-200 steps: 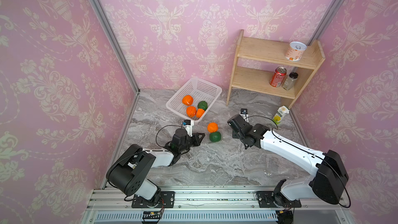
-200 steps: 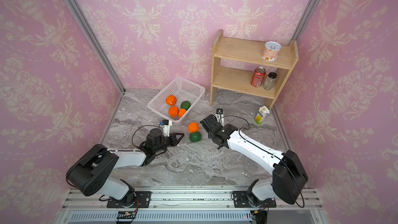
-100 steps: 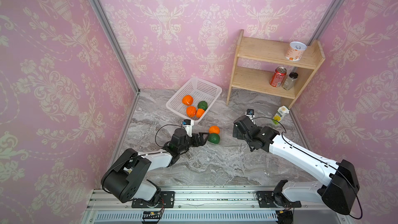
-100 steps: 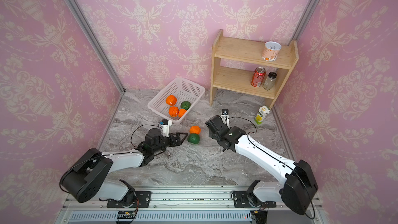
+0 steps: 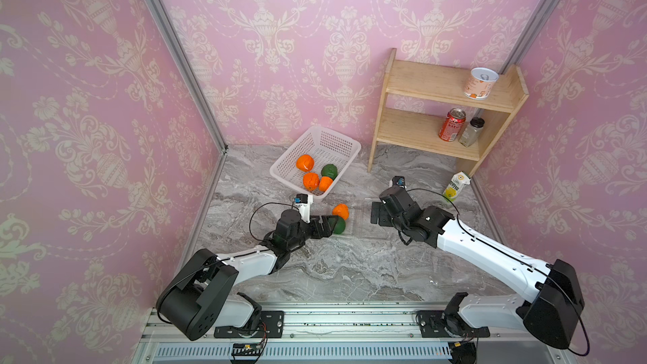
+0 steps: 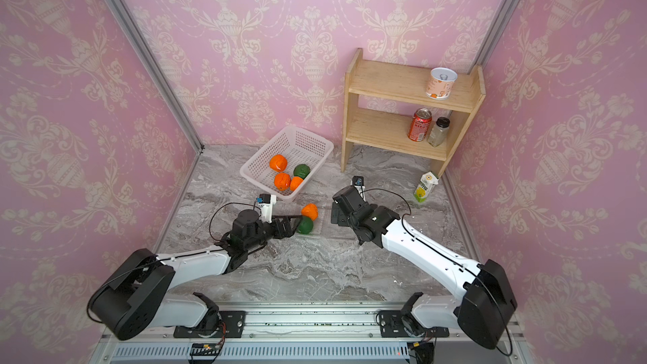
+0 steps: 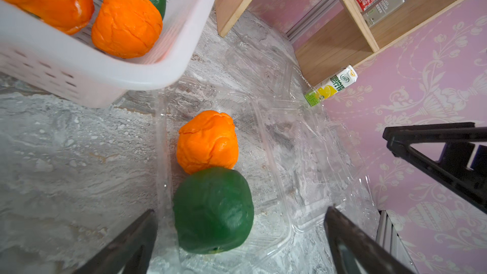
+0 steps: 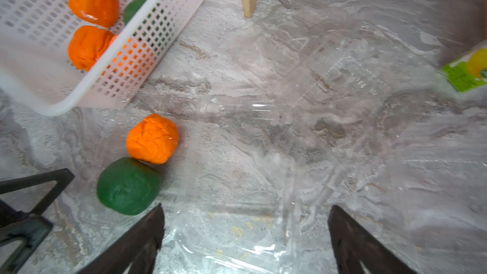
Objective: Take oranges out of containers
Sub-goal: Pick up the orange from the packing box.
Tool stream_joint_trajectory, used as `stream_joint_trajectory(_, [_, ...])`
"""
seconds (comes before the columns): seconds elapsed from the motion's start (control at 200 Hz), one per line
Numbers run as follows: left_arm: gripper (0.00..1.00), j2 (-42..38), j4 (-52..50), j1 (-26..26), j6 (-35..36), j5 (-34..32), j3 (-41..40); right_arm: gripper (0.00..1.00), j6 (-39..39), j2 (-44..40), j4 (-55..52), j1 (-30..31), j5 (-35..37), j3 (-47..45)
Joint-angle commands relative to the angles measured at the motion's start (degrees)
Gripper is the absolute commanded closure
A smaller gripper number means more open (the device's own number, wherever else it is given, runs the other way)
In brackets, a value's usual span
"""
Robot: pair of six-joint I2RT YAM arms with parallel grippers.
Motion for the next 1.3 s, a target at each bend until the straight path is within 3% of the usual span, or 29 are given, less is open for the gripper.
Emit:
stream_joint_trajectory(0.0, [0.01, -4.03, -2.69, -0.24, 3.36, -4.73, -1.15, 0.03, -1.67, 4.12, 6.14, 3.28, -5.92, 1.12])
stream_joint_trajectory(0.155, [0.01, -8.46, -7.61, -0.15, 6.17, -7.56, -0.94, 0.06, -3.53, 14.93, 7.05, 5.09, -11.31, 7.63])
stream_joint_trajectory(0.23, [0.01, -10.58, -8.91, -0.17, 6.81, -8.63, -1.19, 0.14, -3.36, 18.58, 7.95, 5.15, -13.45, 10.49])
stream_joint_trajectory(0.34, [0.01, -13.92, -10.79, -0.15, 8.29, -12.10, -2.08, 0.19, -2.87, 22.01, 8.59, 5.38, -16.73, 12.28])
stream_joint_trajectory(0.856, [0.01, -14.83, -10.22, -0.12, 9.92, -13.86, -2.79, 0.24, -0.36, 31.26, -0.35, 8.81, -10.73, 16.66])
stream_joint_trajectory(1.296, [0.01, -15.84, -9.97, -0.02, 9.72, -15.36, -3.58, 0.45, 0.79, 31.14, 4.34, 8.52, -9.47, 16.45])
